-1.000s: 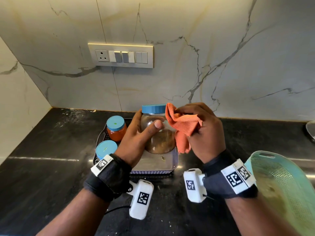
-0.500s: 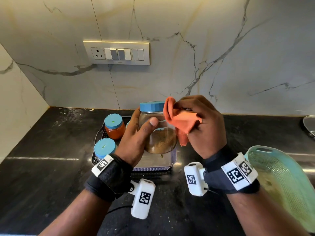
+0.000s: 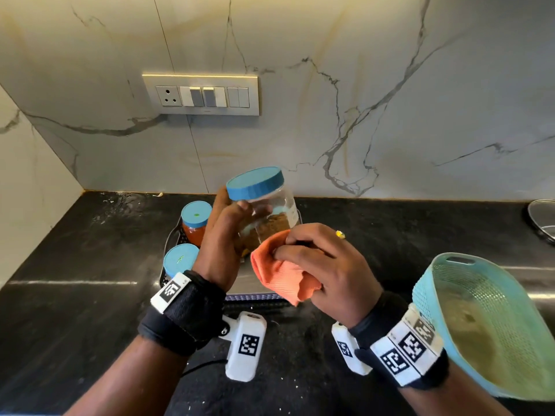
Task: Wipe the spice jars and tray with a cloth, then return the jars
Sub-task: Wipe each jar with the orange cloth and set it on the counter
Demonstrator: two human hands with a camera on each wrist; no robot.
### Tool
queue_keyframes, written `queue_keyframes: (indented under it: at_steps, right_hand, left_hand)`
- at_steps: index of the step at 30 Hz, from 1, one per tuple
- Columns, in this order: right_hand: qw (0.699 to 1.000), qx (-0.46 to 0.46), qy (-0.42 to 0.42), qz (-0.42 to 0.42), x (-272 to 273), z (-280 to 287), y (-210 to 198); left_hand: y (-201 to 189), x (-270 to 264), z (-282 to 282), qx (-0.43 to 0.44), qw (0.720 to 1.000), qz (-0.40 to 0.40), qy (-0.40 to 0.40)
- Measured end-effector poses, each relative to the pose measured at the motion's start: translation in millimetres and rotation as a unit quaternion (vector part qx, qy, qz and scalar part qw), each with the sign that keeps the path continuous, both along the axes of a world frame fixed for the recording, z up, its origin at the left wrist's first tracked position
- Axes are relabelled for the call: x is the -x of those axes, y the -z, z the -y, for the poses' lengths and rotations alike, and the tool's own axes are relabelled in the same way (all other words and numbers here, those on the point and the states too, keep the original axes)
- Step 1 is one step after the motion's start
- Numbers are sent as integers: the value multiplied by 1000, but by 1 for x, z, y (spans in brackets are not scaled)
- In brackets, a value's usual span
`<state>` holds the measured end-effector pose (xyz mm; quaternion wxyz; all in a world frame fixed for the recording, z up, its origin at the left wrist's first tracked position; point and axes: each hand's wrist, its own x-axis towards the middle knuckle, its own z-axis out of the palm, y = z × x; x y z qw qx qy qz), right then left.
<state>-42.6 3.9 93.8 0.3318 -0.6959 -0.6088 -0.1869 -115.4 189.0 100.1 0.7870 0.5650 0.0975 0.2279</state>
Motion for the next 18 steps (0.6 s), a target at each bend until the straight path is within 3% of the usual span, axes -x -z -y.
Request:
queue_keyframes:
  at_steps: [5, 12, 18]
  right_hand:
    - [999, -2, 33, 23, -2, -2, 0]
    - [994, -69, 80, -40, -25, -13, -45]
    - [999, -13, 41, -5, 4, 0, -2]
  left_hand:
    - [1, 2, 6, -58, 998, -31, 16]
    - [-2, 3, 7, -16, 998, -44, 49]
    - [-3, 4, -1, -7, 999, -31, 10]
